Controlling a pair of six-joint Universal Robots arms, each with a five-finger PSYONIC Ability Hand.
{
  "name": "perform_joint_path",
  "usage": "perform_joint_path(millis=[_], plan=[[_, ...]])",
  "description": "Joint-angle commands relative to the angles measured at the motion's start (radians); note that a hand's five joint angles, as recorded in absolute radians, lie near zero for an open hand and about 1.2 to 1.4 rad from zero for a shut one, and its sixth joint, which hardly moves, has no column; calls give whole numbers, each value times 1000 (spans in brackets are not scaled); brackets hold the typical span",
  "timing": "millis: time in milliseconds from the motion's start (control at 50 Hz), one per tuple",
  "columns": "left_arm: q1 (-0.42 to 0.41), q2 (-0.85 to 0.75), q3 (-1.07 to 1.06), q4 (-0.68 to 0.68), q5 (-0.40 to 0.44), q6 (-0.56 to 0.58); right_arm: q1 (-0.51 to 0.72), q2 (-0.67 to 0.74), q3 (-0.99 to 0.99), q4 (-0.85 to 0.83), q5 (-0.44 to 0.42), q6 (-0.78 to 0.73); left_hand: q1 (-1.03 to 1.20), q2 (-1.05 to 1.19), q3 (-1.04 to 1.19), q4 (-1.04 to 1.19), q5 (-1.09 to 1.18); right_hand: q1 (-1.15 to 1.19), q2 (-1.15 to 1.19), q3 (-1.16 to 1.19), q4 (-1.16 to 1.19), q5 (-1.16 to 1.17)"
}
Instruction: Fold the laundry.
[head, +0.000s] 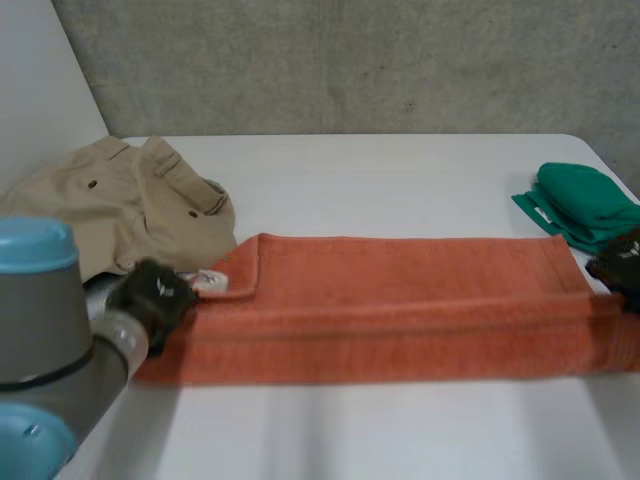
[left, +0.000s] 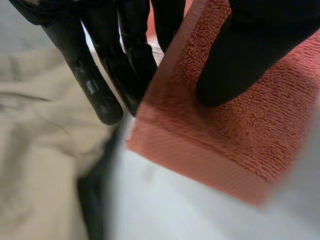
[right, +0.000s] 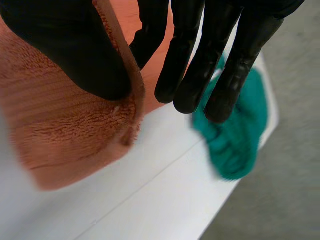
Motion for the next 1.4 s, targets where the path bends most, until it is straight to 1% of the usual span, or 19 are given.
perform_joint_path(millis=[20,100,180,280,620,700,800,880,920,960,1020,1060,1100,1120,1140,1200,1240,1300,1400], plan=[[-5,-151,164,210,-1,-55,101,166,-108,-235,34,6,260,199,203,195,245,412,228,213,205,228],[-11,-254,252,254,-6,-49,119,255,-177,-310,60,4,260,199,203,195,245,412,228,213,205,228],[-20,-332,326,248,-17,-48,144,340,-243,-337,85,1,260,199,203,195,245,412,228,213,205,228],[-33,-342,325,243,-41,-54,147,360,-262,-338,113,7,260,199,203,195,245,412,228,213,205,228],[-34,-277,268,243,-46,-54,136,305,-230,-334,117,75,260,199,203,195,245,412,228,213,205,228],[-33,-207,195,232,-43,-51,135,215,-124,-314,119,72,260,199,203,195,245,412,228,213,205,228],[-40,-106,119,217,-35,-49,130,116,-78,-220,111,75,260,199,203,195,245,412,228,213,205,228],[-52,-81,168,232,-34,-43,128,85,-105,-183,99,70,260,199,203,195,245,412,228,213,205,228],[-59,-108,292,241,-37,-37,135,84,-151,-195,106,62,260,199,203,195,245,412,228,213,205,228],[-57,-147,380,241,-38,-29,150,94,-260,-234,110,85,260,199,203,195,245,412,228,213,205,228],[-42,-245,637,249,-43,4,182,116,-390,-309,107,124,260,199,203,195,245,412,228,213,205,228],[-42,-288,845,283,-44,18,210,153,-525,-433,111,199,260,199,203,195,245,412,228,213,205,228],[-43,-300,961,327,-46,15,225,160,-594,-534,111,257,260,199,203,195,245,412,228,213,205,228],[-43,-300,1036,390,-49,12,233,154,-637,-639,119,313,260,199,203,195,245,412,228,213,205,228],[-43,-297,1058,424,-52,12,234,148,-648,-686,125,340,260,199,203,195,245,412,228,213,205,228],[-49,-280,1066,549,-58,12,234,109,-653,-816,151,410,260,199,203,195,245,412,228,213,205,228],[-51,-253,1045,591,-64,11,234,95,-644,-831,166,427,260,199,203,195,245,412,228,213,205,228],[-45,-188,942,613,-63,-8,236,82,-600,-815,172,434,260,199,203,195,245,412,228,213,205,228],[-20,-155,773,620,-57,-68,239,79,-497,-801,169,432,260,199,203,195,245,412,228,213,205,228]])
